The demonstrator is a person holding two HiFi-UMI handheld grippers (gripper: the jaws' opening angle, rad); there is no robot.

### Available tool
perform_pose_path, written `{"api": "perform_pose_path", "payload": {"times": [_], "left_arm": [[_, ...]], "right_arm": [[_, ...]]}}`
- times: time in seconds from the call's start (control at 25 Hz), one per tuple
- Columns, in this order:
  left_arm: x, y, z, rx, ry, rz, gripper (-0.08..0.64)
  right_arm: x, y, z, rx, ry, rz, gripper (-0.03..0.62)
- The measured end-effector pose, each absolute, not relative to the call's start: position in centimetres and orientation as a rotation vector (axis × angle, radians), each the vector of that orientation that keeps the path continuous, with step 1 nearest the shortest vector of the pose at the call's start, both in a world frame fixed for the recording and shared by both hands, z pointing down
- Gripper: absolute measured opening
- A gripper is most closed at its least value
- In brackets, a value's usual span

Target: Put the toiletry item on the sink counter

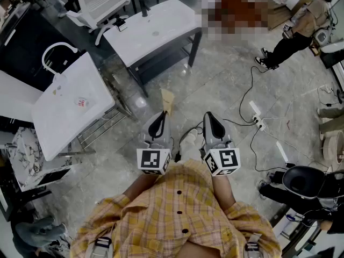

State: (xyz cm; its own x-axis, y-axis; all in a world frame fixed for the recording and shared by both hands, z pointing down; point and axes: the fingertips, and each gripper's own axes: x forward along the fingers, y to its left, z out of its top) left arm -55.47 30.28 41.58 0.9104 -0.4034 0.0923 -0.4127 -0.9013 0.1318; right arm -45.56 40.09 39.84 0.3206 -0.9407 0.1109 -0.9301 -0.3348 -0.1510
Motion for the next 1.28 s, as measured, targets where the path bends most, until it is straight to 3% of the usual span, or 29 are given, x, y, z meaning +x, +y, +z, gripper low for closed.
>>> {"api": "perform_pose_path", "payload": {"times": [0.56, 1.28], "left_arm": [[-49.9, 27.8, 43.3, 2.917, -0.650, 0.167, 0.003], [-30.8, 22.6, 42.4, 2.944, -0.713, 0.213, 0.003]], "right_arm": [[-39.4, 37.7, 41.8, -2.480, 1.788, -0.348, 0.000], [-19.6, 31.8, 40.7, -2.404, 1.859, -0.304, 0.000]]}}
